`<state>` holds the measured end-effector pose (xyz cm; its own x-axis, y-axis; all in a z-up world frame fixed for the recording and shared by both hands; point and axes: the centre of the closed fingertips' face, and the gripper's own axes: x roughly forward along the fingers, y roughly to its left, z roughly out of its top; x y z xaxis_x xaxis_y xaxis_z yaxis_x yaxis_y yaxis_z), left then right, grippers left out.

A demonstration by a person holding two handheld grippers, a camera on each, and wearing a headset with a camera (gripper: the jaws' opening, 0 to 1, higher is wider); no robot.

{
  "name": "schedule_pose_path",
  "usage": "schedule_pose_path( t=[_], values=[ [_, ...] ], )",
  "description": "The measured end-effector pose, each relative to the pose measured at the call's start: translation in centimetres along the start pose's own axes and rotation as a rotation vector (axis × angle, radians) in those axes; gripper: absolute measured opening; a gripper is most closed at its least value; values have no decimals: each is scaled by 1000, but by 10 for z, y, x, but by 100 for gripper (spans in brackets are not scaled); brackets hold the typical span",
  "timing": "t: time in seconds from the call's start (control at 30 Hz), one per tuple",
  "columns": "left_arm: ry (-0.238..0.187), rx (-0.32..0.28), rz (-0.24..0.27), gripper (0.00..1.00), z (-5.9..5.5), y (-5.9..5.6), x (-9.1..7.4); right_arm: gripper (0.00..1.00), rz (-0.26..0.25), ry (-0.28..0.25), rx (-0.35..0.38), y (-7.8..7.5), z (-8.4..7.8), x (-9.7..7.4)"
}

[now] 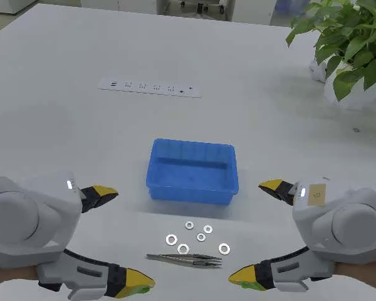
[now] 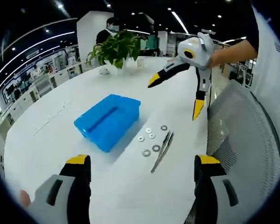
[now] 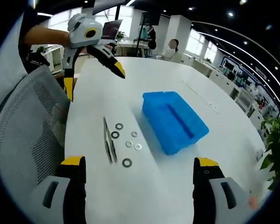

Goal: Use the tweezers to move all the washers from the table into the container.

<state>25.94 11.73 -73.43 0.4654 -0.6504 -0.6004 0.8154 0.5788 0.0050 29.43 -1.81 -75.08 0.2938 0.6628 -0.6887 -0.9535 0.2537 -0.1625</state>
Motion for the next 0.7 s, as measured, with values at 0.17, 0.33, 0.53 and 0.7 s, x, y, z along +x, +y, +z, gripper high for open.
schedule_pose_path(
  t=[0.17,0.33,0.53,0.7],
  values=[
    [10,-5,4,94,-3,4,-2,96,-4,5,4,-2,-2,-1],
    [31,-4,5,94,-7,3,-3,96,-3,8,12,-4,-4,-1],
    [43,-4,1,94,-8,3,-2,96,5,20,16,-3,-9,1],
    [49,4,-2,94,-6,6,-1,95,10,25,21,-4,-11,3]
  ],
)
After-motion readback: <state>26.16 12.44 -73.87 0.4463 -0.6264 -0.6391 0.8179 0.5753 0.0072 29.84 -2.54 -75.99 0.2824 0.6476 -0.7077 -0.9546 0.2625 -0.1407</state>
